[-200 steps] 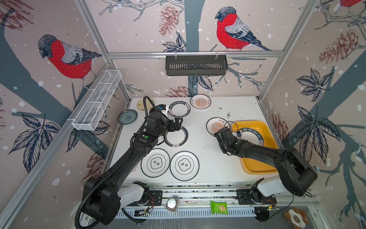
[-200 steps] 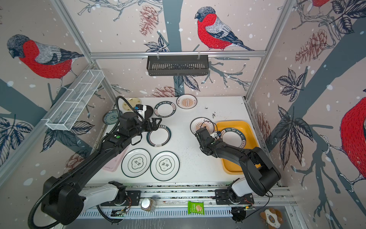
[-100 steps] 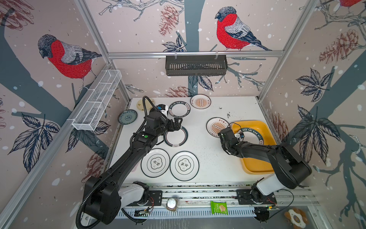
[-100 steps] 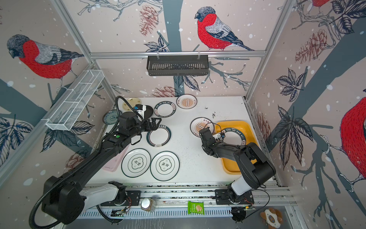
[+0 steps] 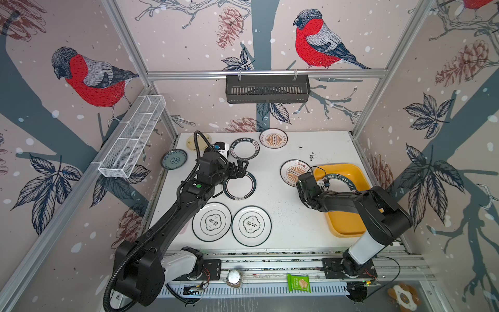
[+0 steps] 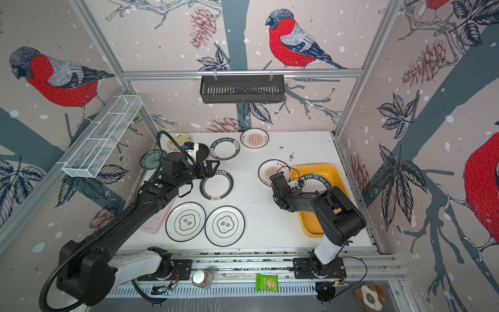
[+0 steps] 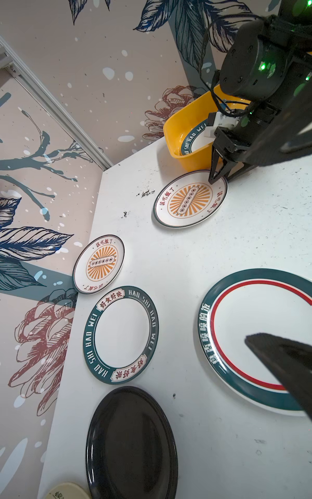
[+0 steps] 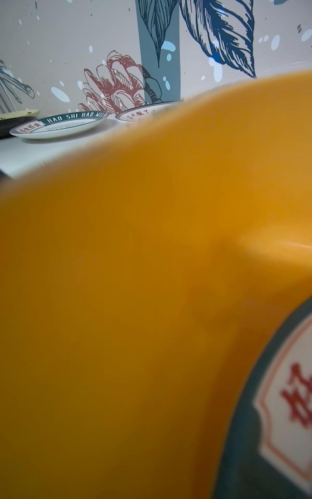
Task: Place the plates into the plastic bin on the countertop
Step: 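Move the right gripper to the orange sunburst plate and grasp its edge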
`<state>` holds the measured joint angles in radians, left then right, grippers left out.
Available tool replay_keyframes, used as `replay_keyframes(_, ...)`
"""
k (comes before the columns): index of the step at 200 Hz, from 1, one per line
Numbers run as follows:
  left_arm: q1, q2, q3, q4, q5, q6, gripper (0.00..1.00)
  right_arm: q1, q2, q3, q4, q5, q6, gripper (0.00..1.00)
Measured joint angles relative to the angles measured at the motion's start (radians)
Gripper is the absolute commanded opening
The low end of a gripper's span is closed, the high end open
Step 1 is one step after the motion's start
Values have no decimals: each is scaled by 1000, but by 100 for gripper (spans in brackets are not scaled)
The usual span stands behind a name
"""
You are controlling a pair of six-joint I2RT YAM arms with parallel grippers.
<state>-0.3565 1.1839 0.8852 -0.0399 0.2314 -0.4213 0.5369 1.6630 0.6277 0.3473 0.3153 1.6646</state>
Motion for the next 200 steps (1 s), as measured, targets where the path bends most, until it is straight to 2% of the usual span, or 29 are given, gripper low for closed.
replay_keyframes(19, 2, 0, 0, 0, 0, 0, 97, 0, 3, -14, 32, -1, 0, 11)
replay_keyframes(40, 2, 0, 0, 0, 0, 0, 97, -4, 8, -19, 60, -15, 10, 3)
replay_keyframes(86, 5, 0, 0, 0, 0, 0, 97, -5, 8, -6, 77, -24, 2, 2)
replay_keyframes(124, 5, 0, 0, 0, 0, 0, 97, 6, 7, 35, 24, -34, -26, 1)
replay_keyframes(200, 5, 10, 0, 0, 3, -1, 97, 54, -45, 195, -149, -19, -204, 1)
